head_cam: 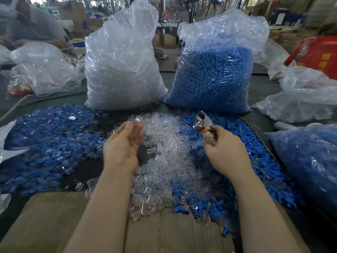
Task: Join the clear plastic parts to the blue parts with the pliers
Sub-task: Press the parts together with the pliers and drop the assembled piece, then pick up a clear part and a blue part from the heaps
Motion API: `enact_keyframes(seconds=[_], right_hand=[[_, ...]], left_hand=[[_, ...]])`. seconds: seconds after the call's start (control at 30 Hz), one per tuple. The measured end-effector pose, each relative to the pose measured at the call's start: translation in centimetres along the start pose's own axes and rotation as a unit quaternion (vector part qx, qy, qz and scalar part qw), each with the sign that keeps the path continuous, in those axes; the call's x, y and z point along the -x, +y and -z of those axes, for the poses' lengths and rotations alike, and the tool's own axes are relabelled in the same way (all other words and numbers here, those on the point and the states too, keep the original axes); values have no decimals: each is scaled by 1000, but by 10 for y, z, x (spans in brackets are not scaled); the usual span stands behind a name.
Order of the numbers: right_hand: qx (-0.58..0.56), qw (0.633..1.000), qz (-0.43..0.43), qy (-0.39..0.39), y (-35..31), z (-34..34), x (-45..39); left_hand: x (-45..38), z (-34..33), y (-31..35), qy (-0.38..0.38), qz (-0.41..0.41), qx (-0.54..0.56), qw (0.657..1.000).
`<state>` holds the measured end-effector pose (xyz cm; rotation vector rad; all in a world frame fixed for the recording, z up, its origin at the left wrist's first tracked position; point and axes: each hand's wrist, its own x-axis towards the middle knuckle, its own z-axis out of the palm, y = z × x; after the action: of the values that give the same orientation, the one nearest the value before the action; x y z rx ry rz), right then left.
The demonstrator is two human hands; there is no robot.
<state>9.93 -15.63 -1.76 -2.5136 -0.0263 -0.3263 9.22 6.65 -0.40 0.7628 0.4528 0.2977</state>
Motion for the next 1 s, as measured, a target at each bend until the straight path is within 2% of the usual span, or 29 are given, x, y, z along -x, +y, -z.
enact_keyframes(seconds=[0.1, 0.23, 0.33, 0.43, 0.53, 0.6, 0.63, 0.67, 0.73, 0.83, 0.93, 1.0], right_hand=[[69, 994, -69, 41, 9, 2, -2], [113, 982, -148, 36, 17, 5, -1], [129, 973, -191, 17, 18, 6, 1], [151, 967, -203, 20, 15, 5, 2], [179, 962, -204, 0, 14, 2, 4], [190, 959, -210, -24, 15, 0, 6], [191, 958, -209, -30, 16, -1, 6], [191, 959, -206, -30, 16, -1, 6], [191, 961, -198, -28, 15, -1, 6], [196, 962, -188, -32, 13, 0, 7], [194, 965, -171, -37, 11, -1, 7], [194, 968, -155, -39, 9, -2, 7]], left_hand=[[-13, 18, 16, 79, 8, 128, 989], [-21, 38, 32, 132, 13, 249, 960], [-23, 48, 37, 135, 2, 328, 935], [-29, 53, 38, 113, -25, 340, 933], [-31, 49, 37, 64, -26, 253, 965], [-29, 43, 33, 37, -24, 63, 997], [-26, 39, 30, 26, -30, -62, 997], [-23, 34, 25, 14, -41, -184, 982], [-16, 27, 15, -28, -70, -368, 927], [-9, 19, 0, -90, -122, -536, 831], [-11, 20, -11, -100, -148, -690, 701], [-13, 23, -16, -108, -153, -748, 637]])
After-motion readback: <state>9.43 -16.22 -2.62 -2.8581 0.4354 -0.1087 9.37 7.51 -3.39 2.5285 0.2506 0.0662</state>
